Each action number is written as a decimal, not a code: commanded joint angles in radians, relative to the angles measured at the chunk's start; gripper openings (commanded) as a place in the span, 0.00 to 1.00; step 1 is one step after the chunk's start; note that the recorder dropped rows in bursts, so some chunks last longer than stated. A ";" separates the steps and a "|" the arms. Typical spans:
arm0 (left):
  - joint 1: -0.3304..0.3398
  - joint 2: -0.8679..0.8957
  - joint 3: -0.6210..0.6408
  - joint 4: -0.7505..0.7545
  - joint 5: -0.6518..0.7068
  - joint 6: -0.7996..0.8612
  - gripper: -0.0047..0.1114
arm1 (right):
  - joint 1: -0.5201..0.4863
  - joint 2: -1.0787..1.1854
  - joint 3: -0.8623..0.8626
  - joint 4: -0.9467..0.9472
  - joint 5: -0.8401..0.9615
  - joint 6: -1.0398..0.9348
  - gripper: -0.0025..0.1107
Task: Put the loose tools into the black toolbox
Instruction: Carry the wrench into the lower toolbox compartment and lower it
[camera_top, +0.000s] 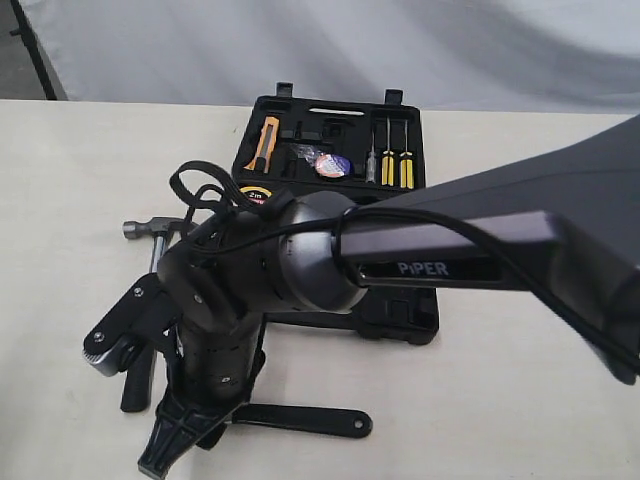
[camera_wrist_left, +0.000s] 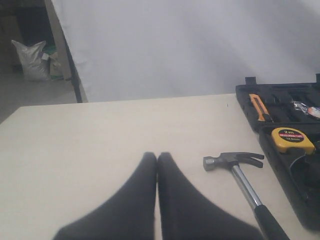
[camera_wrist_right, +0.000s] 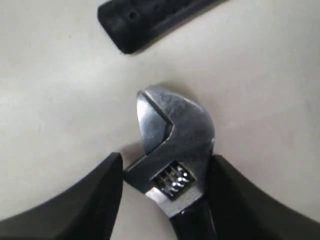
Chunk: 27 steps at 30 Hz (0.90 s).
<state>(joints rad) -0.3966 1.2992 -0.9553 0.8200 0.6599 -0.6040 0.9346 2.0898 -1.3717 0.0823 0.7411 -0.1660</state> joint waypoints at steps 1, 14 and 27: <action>0.003 -0.008 0.009 -0.014 -0.017 -0.010 0.05 | -0.004 -0.023 0.001 -0.005 0.035 -0.005 0.02; 0.003 -0.008 0.009 -0.014 -0.017 -0.010 0.05 | -0.002 0.007 0.001 -0.033 0.033 0.098 0.39; 0.003 -0.008 0.009 -0.014 -0.017 -0.010 0.05 | -0.002 0.035 -0.057 -0.031 0.042 0.087 0.61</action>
<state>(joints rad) -0.3966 1.2992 -0.9553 0.8200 0.6599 -0.6040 0.9346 2.1009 -1.4226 0.0616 0.7771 -0.0745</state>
